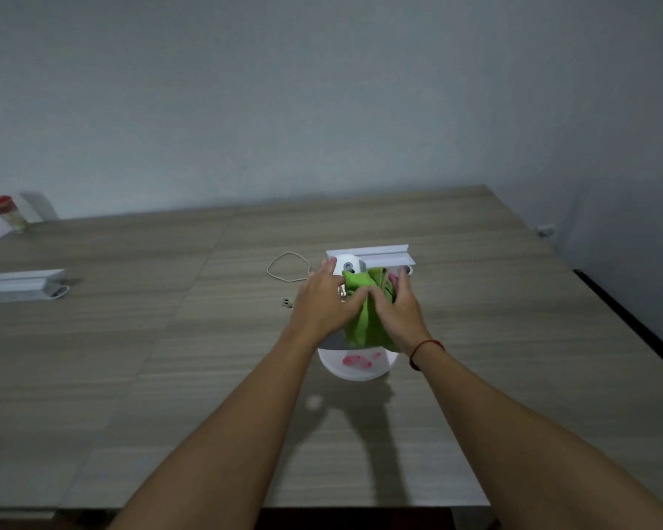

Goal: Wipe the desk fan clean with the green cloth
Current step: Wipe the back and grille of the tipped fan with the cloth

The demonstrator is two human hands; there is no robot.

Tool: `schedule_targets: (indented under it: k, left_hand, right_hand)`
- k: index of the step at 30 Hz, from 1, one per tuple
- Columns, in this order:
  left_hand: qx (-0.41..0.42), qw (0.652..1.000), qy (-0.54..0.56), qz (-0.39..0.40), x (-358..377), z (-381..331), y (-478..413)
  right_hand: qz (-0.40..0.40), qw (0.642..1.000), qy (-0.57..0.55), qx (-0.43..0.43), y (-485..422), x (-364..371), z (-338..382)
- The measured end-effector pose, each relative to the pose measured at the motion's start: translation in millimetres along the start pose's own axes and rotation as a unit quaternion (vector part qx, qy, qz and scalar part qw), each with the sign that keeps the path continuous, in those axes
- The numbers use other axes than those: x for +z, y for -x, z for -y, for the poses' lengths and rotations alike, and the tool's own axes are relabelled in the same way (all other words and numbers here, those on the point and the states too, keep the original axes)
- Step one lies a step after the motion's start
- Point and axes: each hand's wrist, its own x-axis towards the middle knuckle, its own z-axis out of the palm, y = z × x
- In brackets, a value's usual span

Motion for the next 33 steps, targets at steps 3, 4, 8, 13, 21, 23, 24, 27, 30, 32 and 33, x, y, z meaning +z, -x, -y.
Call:
schedule_targets:
  k: [3, 4, 8, 13, 21, 23, 24, 27, 30, 32, 33]
  left_hand:
    - [-0.017, 0.997, -0.016, -0.07, 11, -14, 1]
    - [-0.024, 0.996, -0.015, -0.089, 13, -17, 1]
    - [-0.032, 0.991, -0.023, -0.131, 17, -27, 2]
    - [-0.068, 0.974, 0.169, -0.134, 9, -28, 0]
    - [-0.114, 0.954, 0.206, -0.187, -24, -15, -7]
    - [-0.181, 0.974, 0.091, -0.103, -20, -1, -5]
    - [-0.218, 0.974, 0.031, -0.058, -14, 6, -2]
    - [-0.216, 0.972, -0.031, -0.084, 5, 10, 10]
    - [-0.065, 0.992, -0.016, -0.111, 20, 4, 7]
    - [-0.029, 0.998, -0.038, -0.047, 31, -2, 4]
    - [-0.036, 0.998, -0.051, -0.03, 36, -4, 4]
  right_hand:
    - [0.014, 1.0, 0.009, 0.019, -4, -8, -6]
    - [0.002, 1.0, 0.004, 0.012, -5, -10, -8]
    - [-0.039, 0.999, 0.009, 0.01, -13, -24, -13]
    - [-0.135, 0.991, 0.002, -0.001, -21, -33, -6]
    - [-0.09, 0.992, -0.029, -0.082, -33, -8, 43]
    - [-0.047, 0.998, 0.005, -0.045, -37, -11, 33]
    - [-0.036, 0.999, 0.029, -0.012, -40, -15, 22]
    - [-0.031, 0.993, 0.088, 0.074, -42, -30, -5]
    - [0.014, 0.991, 0.096, 0.087, -42, -29, -11]
    - [0.044, 0.991, 0.092, 0.085, -41, -24, -10]
    - [0.053, 0.991, 0.099, 0.075, -42, -23, -11]
